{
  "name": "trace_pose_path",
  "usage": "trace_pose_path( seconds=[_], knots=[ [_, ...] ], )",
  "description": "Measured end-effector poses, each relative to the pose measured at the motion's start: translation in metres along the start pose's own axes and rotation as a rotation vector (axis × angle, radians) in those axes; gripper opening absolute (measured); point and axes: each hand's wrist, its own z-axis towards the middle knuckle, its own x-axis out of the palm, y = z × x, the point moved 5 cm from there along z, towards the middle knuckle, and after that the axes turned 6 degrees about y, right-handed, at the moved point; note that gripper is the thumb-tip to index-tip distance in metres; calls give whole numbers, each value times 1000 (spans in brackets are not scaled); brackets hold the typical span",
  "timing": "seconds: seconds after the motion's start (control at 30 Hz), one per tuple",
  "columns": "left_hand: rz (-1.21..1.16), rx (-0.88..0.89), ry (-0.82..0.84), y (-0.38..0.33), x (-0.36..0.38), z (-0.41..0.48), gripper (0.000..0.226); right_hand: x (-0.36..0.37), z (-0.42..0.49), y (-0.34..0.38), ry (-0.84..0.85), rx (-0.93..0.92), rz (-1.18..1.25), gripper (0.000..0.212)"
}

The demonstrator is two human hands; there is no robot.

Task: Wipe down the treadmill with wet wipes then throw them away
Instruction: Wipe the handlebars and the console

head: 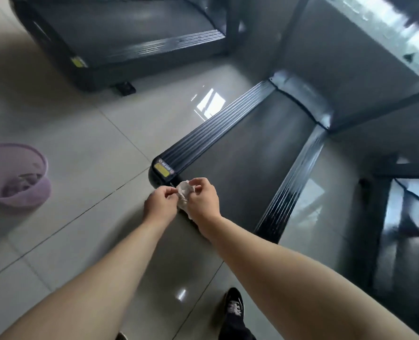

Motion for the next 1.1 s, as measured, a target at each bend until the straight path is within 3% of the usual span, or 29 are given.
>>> trace_pose_path(
  seconds=[0.13,0.3,0.5,0.73,0.9,1.1],
  knots=[
    [17,96,50,-70,14,-12,15,-57,-10,30,-63,-28,45,19],
    [-18,222,197,-171,41,-18,11,-131,-8,64,-96,-24,270,19],
    [203,429,395,-311,85,20,7,-229,40,114,-239,-49,374,33],
    [552,699,363,-426,105,97,10,-309,124,161,-296,-96,473,13],
    [475,677,395,-508,134,177,20,-352,213,208,-418,-171,459,16],
    [326,670,504,-605,175,238,9,-419,298,251,-574,-112,272,20]
  ],
)
